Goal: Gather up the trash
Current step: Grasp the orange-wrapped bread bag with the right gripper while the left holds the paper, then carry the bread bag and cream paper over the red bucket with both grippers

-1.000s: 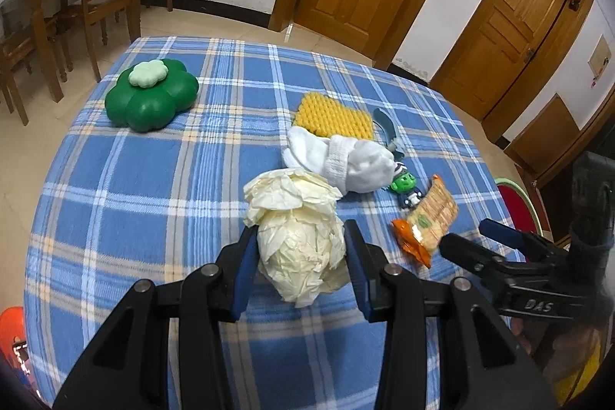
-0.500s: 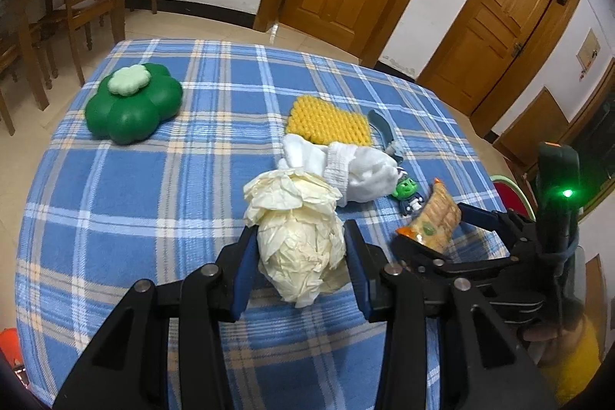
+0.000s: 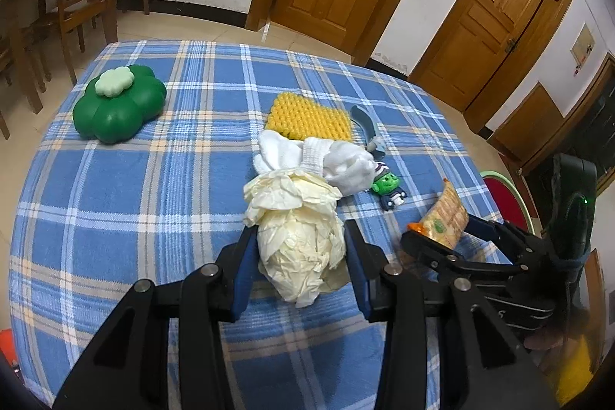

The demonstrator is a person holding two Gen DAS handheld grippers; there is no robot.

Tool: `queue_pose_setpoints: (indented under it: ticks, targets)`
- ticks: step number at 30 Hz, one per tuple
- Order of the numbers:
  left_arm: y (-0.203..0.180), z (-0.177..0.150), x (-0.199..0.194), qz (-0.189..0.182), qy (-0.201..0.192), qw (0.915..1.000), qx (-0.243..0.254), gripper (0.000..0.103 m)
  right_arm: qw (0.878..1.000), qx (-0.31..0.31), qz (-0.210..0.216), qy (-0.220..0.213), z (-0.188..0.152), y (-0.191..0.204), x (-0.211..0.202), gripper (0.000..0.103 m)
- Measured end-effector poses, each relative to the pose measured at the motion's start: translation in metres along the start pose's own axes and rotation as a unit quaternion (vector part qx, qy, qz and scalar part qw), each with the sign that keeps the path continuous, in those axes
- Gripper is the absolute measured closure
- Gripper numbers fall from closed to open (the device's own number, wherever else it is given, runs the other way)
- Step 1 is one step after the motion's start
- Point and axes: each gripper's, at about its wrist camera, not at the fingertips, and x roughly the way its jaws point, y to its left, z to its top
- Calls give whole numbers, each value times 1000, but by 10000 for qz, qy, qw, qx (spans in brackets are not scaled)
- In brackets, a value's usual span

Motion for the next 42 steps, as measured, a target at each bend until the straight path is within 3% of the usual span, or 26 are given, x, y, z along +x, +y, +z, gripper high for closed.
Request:
queue_pose_setpoints:
  ticks: [10,18,29,42]
  targets:
    - [-31,-4,-15,-41,-80,9999,75,60,9980,553,161,-256,-15,-34,-39,16]
    - [-68,-7,-22,-185,-54,9995,242,60,9937,1018,55,-459,-28,-71,-75,16]
    - [-130,-6,-15,-412,32,9970,650,60,9828,1715,-293,-612,-48,-134,-107,15]
    - [-188,5,12,-693,239,9913,1093,60,9671,2332,-730,-702,-74,-199,-116,15]
